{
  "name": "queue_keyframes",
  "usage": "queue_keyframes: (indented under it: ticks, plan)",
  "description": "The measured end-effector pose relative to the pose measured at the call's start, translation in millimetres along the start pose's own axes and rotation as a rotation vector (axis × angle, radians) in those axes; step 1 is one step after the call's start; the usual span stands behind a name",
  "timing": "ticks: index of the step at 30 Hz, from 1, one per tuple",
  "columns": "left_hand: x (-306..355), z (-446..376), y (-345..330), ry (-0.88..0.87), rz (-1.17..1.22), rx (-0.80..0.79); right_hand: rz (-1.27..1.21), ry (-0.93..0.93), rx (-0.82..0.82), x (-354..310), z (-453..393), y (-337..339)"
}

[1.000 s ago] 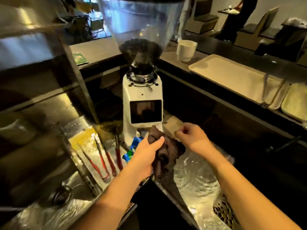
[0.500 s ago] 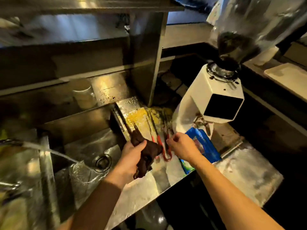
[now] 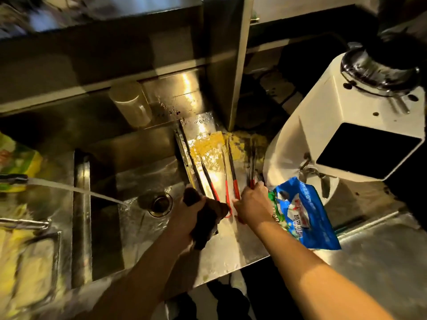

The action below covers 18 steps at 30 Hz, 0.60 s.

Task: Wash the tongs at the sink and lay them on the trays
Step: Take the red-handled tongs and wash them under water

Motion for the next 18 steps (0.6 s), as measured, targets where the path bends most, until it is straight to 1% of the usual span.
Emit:
queue_keyframes:
  ticks: [2,5,7,11,15,18]
  plan:
    - [-1.6,-1.3,-4.5,-0.006,0.006,0.034,0.070,0.029,0.033,-3.2,-6.2,-6.2]
    - [-3.6,-5.8,-8.4,-0.018,0.053,0.095,0.227,0.104,0.001,-5.5,-14.9,-11.6]
    - [-4.1,-9.7,-7.8,-0.029,0.076,0.121,0.290,0.110,-0.009,-4.7,-16.4,-11.6]
    - [-3.9,-11.6,-10.0,-0.007,0.110,0.133,0.303,0.097,0.018,0.0,-11.9,-7.9]
    - [-3.8,-9.7,-11.1,-0.021,0.116,0.080,0.308,0.121,0.054,-1.6,-6.0,0.5]
    - [-3.7,-8.4,-7.8,-0.026,0.093,0.055,0.259,0.127,0.099,-1.7,-2.4,9.8]
Point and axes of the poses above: each hand's wrist, its own z-axis away from the middle knuckle, its own y-axis out of the back of the hand, x = y × z, the point moved 2 cm from there along -z, towards the middle knuckle, and after that the axes turned 8 degrees about z, right-handed, at the moved point
